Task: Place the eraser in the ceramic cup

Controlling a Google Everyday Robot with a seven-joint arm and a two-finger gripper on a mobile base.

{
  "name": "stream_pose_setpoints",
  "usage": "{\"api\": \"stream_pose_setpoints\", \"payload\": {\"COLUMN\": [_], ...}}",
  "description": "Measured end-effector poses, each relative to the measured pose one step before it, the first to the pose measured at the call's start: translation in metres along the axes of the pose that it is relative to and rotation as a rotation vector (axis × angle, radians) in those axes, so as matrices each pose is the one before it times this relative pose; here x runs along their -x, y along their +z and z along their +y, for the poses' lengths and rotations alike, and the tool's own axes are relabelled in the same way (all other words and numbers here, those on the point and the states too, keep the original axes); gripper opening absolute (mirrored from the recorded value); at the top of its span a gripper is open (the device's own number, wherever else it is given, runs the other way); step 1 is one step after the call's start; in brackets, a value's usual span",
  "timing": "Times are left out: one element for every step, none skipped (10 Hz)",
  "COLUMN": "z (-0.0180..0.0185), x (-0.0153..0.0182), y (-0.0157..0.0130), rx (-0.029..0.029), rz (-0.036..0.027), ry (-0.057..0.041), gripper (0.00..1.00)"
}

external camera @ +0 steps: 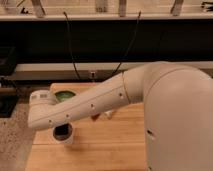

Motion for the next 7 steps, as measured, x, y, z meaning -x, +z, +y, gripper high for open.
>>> {"api": "stream_pose_setpoints", "payload": {"z": [-0.00011, -0.00012, 0.00003, -0.00049, 0.00061, 0.00056, 0.00097], "x": [0.00089, 0.00058, 0.00102, 0.00042, 0.00004, -0.00003, -0.00129], "y": [0.00120, 0.00067, 0.00029, -0.00129, -0.00096, -0.00178, -0.00384], "rx": [-0.00059, -0.00173, -0.00243, -0.00623, -0.00172, -0.00381, -0.00448], "rz": [0.00133, 0.00292, 0.00207, 0.00350, 0.00256, 0.00349, 0.00548], "ry": [-0.00072, 0.00046, 0.00156, 0.00293, 0.00277, 0.00288, 0.00351], "gripper": [0.79, 0.79, 0.79, 0.79, 0.79, 0.79, 0.79]}}
